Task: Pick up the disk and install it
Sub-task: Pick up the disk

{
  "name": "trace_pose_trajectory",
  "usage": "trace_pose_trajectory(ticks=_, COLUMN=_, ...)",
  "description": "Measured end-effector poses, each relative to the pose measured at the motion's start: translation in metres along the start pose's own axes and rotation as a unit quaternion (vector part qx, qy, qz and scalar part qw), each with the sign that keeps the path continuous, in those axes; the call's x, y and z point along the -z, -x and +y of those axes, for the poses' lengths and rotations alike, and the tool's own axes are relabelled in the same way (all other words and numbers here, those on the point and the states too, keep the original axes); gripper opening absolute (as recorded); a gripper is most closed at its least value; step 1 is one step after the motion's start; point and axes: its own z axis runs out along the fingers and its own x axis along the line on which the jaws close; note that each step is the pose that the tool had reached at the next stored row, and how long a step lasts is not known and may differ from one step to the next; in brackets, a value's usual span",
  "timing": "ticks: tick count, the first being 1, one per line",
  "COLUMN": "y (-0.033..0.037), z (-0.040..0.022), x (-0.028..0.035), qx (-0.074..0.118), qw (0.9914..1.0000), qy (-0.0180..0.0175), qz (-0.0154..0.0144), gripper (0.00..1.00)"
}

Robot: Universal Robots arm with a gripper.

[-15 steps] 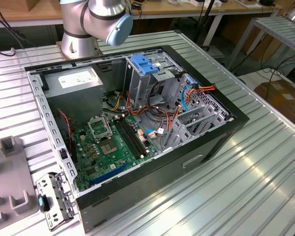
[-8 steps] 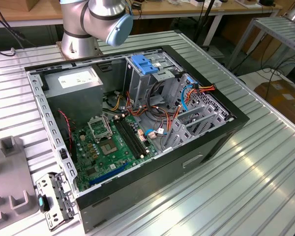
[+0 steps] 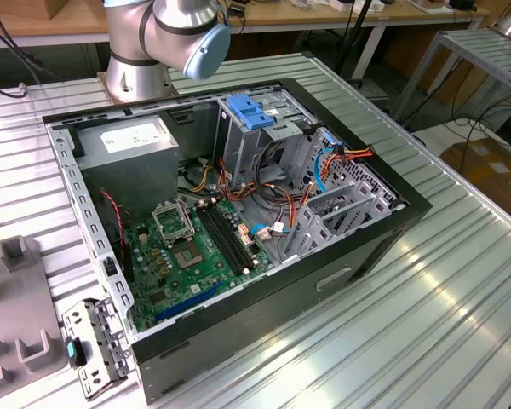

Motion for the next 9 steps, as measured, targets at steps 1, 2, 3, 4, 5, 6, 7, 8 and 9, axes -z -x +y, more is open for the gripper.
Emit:
trace_pose_trajectory(ticks=1, y=0.0002, z=-0.0001, x=0.0, qx=0.013, qw=0.99992, qy=-0.0002, qz=0.0005, gripper=0.11)
trace_pose_trajectory(ticks=2, y=0.0002, z=-0.0002, x=-0.0001, qx=0.026, qw=0.99967, qy=-0.0004, qz=0.0009, gripper=0.11)
trace_pose_trajectory(ticks=3, y=0.0002, z=-0.0003, x=-0.0002, qx=0.035, qw=0.99939, qy=-0.0006, qz=0.0012, gripper=0.11)
trace_pose_trajectory(ticks=4, y=0.0003, z=-0.0003, x=-0.0001, qx=0.045, qw=0.99898, qy=-0.0007, qz=0.0017, gripper=0.11)
trace_pose_trajectory(ticks=5, y=0.0004, z=-0.0004, x=-0.0002, qx=0.054, qw=0.99854, qy=-0.0008, qz=0.002, gripper=0.11)
trace_pose_trajectory(ticks=6, y=0.0006, z=-0.0006, x=-0.0002, qx=0.07, qw=0.99753, qy=-0.0011, qz=0.0026, gripper=0.11)
trace_pose_trajectory(ticks=7, y=0.0009, z=-0.0008, x=-0.0002, qx=0.081, qw=0.99671, qy=-0.0012, qz=0.003, gripper=0.11)
trace_pose_trajectory(ticks=8, y=0.0011, z=-0.0009, x=-0.0004, qx=0.089, qw=0.99602, qy=-0.0014, qz=0.0033, gripper=0.11)
trace_pose_trajectory(ticks=9, y=0.0013, z=-0.0011, x=-0.0005, qx=0.101, qw=0.99491, qy=-0.0015, qz=0.0037, gripper=0.11)
